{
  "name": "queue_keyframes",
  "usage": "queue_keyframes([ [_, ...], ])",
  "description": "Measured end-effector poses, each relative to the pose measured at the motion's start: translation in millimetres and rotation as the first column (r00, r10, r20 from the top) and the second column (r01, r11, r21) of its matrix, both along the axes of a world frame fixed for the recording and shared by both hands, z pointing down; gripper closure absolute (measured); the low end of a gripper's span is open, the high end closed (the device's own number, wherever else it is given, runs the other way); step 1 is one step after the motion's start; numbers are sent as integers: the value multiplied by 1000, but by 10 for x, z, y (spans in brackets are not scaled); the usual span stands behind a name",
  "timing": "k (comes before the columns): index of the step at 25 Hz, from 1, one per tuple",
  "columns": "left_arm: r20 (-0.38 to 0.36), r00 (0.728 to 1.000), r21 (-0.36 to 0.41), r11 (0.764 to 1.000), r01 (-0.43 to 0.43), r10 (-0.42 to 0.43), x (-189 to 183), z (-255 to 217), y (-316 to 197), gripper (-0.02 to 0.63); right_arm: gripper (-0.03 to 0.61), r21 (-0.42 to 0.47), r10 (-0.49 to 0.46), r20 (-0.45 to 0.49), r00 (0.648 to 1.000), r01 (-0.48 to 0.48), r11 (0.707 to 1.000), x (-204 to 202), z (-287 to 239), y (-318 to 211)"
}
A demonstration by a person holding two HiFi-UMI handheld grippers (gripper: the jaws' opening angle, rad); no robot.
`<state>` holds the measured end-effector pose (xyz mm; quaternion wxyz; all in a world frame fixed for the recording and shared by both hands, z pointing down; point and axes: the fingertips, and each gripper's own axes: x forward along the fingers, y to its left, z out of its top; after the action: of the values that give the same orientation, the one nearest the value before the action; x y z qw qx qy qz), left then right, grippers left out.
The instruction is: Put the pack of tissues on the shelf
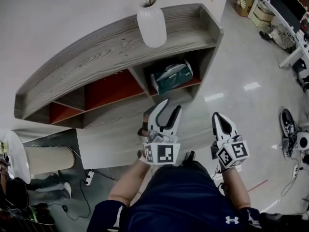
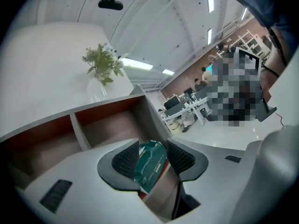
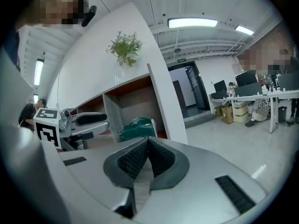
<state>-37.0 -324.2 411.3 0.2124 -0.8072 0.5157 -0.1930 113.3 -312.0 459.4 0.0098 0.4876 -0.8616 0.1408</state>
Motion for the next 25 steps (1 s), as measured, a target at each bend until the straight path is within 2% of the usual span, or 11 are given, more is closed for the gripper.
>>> queue_keyframes([
  [7,-94,995,-2,1000,31,-31,-77,-101,223,510,568,80,-31,-17,999,33,996,-46,-231,103],
  [11,-83,997,13,1000,7,-6,-53,-188,379,541,568,110,-38,-6,999,38,993,-35,-348,224],
  [18,-107,994,5,1000,1,-1,-42,-221,574,555,568,157,-34,-1,999,34,987,22,-502,379],
  [25,-120,993,29,999,13,-10,-60,-297,712,555,568,195,-35,-11,999,36,980,26,-627,498],
])
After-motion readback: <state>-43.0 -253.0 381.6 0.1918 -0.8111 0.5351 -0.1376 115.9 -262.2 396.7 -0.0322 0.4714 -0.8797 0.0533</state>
